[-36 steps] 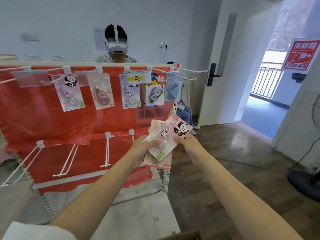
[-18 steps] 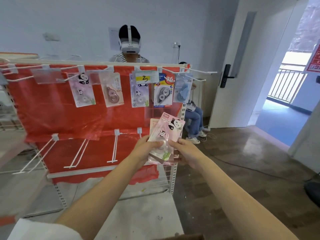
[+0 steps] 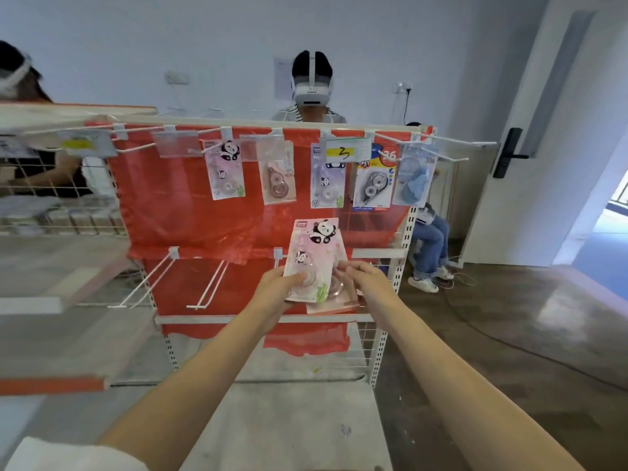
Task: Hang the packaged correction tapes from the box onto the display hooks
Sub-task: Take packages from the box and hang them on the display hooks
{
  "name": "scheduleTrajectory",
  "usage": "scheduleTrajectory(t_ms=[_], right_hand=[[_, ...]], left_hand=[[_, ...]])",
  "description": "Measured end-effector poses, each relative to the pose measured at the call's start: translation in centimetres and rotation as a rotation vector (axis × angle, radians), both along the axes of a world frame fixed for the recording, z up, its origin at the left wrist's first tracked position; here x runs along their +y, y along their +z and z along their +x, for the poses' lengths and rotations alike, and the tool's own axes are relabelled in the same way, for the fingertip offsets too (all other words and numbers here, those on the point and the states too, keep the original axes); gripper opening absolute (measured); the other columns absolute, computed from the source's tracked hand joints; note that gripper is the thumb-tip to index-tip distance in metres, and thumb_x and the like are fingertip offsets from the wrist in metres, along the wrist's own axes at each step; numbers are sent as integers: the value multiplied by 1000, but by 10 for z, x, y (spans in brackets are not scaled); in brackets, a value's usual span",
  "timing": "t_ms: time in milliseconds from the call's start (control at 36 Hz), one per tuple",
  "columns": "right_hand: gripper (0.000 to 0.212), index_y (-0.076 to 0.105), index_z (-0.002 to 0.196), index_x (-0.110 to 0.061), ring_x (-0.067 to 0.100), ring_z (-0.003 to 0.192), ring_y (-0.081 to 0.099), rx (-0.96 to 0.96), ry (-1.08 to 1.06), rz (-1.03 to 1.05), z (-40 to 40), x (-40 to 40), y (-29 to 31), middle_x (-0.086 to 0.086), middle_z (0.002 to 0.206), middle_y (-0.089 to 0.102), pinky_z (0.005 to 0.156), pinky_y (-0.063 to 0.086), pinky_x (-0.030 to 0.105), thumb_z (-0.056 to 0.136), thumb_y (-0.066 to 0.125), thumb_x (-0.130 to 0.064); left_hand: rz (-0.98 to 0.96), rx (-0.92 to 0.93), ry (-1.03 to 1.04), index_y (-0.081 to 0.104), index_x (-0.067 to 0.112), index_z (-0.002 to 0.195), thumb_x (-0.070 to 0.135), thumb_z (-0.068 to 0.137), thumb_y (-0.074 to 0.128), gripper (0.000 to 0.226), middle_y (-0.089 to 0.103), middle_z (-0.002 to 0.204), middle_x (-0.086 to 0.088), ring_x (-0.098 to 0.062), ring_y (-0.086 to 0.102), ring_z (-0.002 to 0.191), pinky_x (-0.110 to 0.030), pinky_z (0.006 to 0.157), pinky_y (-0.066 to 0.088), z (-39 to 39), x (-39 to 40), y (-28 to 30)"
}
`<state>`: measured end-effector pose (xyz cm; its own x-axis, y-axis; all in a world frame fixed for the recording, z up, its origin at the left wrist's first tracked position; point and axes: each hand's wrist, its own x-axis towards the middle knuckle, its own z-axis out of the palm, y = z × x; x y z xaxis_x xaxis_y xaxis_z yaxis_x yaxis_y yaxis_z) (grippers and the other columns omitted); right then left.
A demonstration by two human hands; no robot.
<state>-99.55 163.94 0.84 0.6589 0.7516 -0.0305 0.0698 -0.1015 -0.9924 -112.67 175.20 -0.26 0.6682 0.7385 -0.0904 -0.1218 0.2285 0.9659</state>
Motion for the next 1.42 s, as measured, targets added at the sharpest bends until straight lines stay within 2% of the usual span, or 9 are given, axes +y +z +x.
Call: scheduleTrajectory(t_ms=[278, 444, 639, 806, 889, 972, 1083, 1250, 1417], right_hand=[[27, 55, 94, -19, 21, 106, 59, -50, -184, 91, -19, 54, 5, 8, 118, 58, 74, 56, 31, 94, 46, 6], [31, 56, 89, -19, 21, 107, 59, -55, -187, 80, -44, 90, 2, 7, 118, 59, 78, 57, 34, 93, 42, 9], [24, 58, 88, -25, 22, 106, 61, -107, -200, 100, -78, 130, 11, 4, 119, 60, 83, 54, 33, 95, 48, -4], [20, 46, 111, -9, -4, 71, 60, -103, -155, 228, -95, 143, 28, -2, 100, 58, 53, 45, 7, 93, 57, -7], [38, 38, 111, -10, -4, 91, 56, -274, -141, 222, -99, 148, 33, 1, 113, 53, 69, 49, 8, 86, 65, -2], [42, 37, 108, -16, 16, 103, 58, -421, -175, 187, -103, 151, 39, 6, 116, 51, 86, 53, 33, 82, 68, -3], [40, 36, 110, -14, 14, 97, 50, -556, -270, 181, -106, 149, 50, 1, 111, 45, 78, 41, 21, 85, 65, -4], [38, 37, 109, -18, 21, 112, 52, -506, -366, 177, -98, 146, 61, 7, 121, 47, 100, 42, 36, 86, 67, -10], [34, 41, 112, -15, 15, 105, 47, -437, -356, 150, -98, 145, 72, 3, 116, 47, 86, 38, 27, 89, 65, -11]], left_hand=[[-107, -91, 142, 59, 4, 105, 1, 88, 60, 18, 67, 100, -12, -22, 65, 84, -33, 70, 52, -42, 65, 9], [-140, -85, 54, 56, 1, 119, 3, 89, 59, 30, 67, 111, -16, -24, 65, 93, -34, 79, 52, -68, 105, 8], [-58, -58, -62, 60, 5, 109, 2, 93, 53, 17, 69, 98, -8, -19, 65, 84, -27, 65, 54, -71, 122, 11], [-24, -90, -118, 57, 7, 106, 6, 93, 55, 13, 67, 106, -12, -23, 63, 90, -34, 81, 50, -78, 149, 19], [12, -124, -126, 57, 9, 99, 7, 92, 57, 8, 67, 100, -11, -22, 63, 86, -34, 77, 50, -81, 159, 25], [47, -141, -127, 58, 10, 95, 3, 91, 57, 8, 66, 92, -8, -19, 62, 79, -30, 70, 51, -82, 168, 30], [18, -189, -123, 56, 11, 95, 1, 91, 55, 10, 66, 91, -6, -18, 62, 77, -24, 56, 51, -86, 178, 32], [6, -217, -158, 55, 10, 93, 5, 89, 57, 7, 67, 93, -7, -20, 63, 76, -26, 54, 47, -91, 186, 34], [31, -237, -169, 56, 11, 93, 5, 89, 58, 8, 66, 94, -8, -22, 62, 82, -33, 65, 45, -93, 191, 39]])
